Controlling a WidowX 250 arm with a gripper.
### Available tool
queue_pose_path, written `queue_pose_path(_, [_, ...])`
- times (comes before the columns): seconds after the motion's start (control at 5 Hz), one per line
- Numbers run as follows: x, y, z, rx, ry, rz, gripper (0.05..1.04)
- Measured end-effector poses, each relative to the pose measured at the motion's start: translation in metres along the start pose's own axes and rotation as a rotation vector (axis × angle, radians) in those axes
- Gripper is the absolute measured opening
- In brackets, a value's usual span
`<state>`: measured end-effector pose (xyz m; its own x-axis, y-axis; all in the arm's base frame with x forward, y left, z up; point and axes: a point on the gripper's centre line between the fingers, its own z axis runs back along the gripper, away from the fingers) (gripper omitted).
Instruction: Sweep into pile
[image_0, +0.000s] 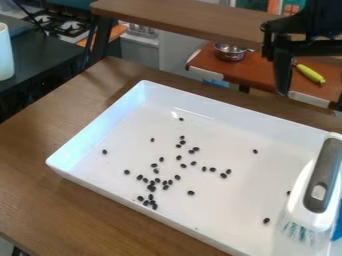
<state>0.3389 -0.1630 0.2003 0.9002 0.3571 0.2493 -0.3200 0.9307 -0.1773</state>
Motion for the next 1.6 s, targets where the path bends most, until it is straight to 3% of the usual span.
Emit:
queue_pose_path(0.4, [0.002, -0.009, -0.026, 0.050, 0.028, -0.025, 1.001])
queue_pose_path(0.8, [0.004, -0.031, -0.050, 0.012, 0.045, -0.072, 1.001])
queue_pose_path(1.0, [0.000, -0.034, -0.058, 0.014, 0.090, -0.130, 1.001])
queue_pose_path(1.2, [0.001, -0.035, -0.061, 0.004, 0.086, -0.164, 1.001])
queue_pose_path(1.6, [-0.002, -0.028, -0.086, 0.048, 0.094, -0.180, 1.001])
